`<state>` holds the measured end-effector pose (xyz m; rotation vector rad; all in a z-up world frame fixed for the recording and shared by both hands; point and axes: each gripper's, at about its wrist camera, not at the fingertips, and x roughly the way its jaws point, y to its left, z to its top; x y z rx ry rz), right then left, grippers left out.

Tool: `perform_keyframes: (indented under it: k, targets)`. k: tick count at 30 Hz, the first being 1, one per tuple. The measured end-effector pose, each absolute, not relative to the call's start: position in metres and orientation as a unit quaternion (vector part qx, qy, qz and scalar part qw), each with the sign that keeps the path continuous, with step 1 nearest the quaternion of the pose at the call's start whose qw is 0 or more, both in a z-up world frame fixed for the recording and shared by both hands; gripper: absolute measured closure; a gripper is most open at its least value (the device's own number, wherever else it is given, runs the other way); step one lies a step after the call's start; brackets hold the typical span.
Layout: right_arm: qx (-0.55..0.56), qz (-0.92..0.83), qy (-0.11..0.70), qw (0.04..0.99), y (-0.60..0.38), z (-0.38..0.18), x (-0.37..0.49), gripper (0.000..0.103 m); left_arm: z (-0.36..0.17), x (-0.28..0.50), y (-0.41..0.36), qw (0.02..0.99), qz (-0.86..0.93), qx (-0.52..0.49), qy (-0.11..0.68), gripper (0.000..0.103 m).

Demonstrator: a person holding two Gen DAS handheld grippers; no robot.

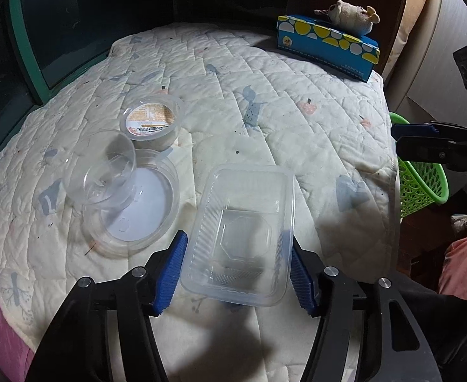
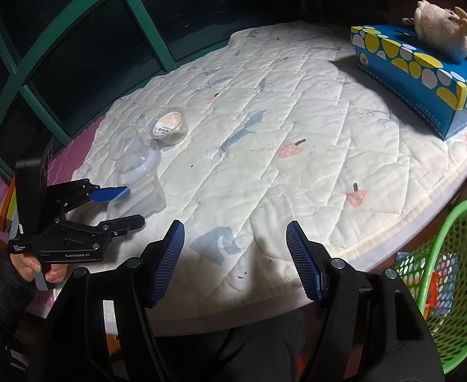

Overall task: Collect trash
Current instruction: 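Grasp the clear plastic cup with the right gripper while the left gripper holds the tray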

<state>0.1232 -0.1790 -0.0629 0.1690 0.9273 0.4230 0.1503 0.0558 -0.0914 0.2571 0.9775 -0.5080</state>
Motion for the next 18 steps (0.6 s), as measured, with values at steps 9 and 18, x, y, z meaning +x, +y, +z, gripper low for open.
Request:
perform_keyframes:
  k: [9, 18]
  targets:
    - [0.053, 0.249, 0.439, 0.861, -0.128, -0.053, 0.153, 0.036, -0.065, 0.119, 0.103, 0.868, -0.192, 0.067, 0.452, 0.045]
    - [0.000, 0.314, 0.429, 0.847, -0.044, -0.048, 0.179, 0.036, -0.054, 0.089, 0.163, 0.885, -0.125, 0.012, 0.448, 0.045]
